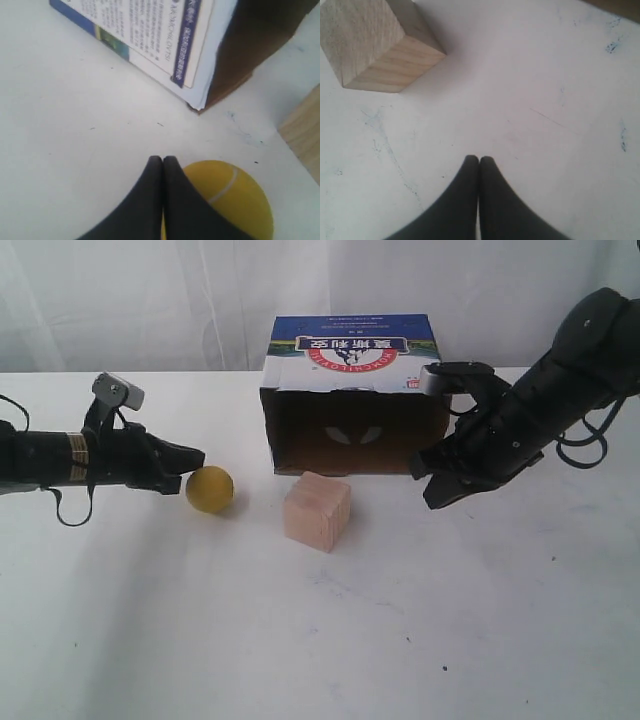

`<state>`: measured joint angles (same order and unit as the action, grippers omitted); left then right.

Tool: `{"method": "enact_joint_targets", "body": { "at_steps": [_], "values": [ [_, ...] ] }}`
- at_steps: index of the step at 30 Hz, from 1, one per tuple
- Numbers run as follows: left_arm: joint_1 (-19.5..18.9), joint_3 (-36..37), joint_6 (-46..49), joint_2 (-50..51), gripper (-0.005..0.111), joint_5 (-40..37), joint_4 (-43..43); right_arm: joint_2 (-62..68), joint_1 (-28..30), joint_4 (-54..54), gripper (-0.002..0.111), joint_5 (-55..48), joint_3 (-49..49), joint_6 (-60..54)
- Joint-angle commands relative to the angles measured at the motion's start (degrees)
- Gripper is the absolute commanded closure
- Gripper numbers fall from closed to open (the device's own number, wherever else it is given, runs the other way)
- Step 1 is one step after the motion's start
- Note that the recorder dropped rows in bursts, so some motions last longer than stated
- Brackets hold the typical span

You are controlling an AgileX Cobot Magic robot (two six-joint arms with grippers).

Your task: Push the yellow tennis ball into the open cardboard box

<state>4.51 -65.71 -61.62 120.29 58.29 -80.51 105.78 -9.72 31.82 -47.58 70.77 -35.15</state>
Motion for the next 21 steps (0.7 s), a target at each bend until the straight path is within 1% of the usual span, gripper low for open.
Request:
{"method": "enact_joint_targets", "body": {
  "at_steps": [1,4,7,10,11,15,17,19,21],
  "values": [
    [0.3,0.3,-2.3,2.1,0.107,1.4,-5.6,-0.1,0.0,-0.3,0.108,-1.8,-0.2,-0.7],
    [0.2,0.4,-9.3,1.2,0.107,6.4,-12.0,-0.1,0.0,-0.3,0.108,-2.3,-0.2,-0.7],
    [0.2,1.0,-16.2,-1.2,0.107,8.3,-18.1,-0.1,0.0,-0.3,0.108,-3.1,-0.2,-0.7],
    [0.2,2.6,-20.4,-6.1,0.107,10.3,-19.4,-0.1,0.0,-0.3,0.108,-4.1,-0.2,-0.7],
    [0.2,3.4,-21.1,-8.2,0.107,11.7,-19.4,-0.1,0.0,-0.3,0.108,-4.3,-0.2,-0.7],
    [0.3,6.1,-20.7,-16.8,0.107,11.7,-18.8,-0.1,0.0,-0.3,0.108,-4.6,-0.2,-0.7],
    [0.9,6.7,-17.0,-20.6,0.107,11.7,-16.8,-0.1,0.0,0.6,0.108,-4.0,-0.2,-0.7],
    [1.6,6.9,-13.5,-21.8,0.107,5.8,-14.3,-0.1,0.0,1.8,0.108,-3.5,-0.2,-0.7],
    [2.1,6.9,-11.6,-21.2,0.107,-3.2,-13.2,-0.1,0.0,2.2,0.108,-3.0,-0.2,-0.7]
  ]
}}
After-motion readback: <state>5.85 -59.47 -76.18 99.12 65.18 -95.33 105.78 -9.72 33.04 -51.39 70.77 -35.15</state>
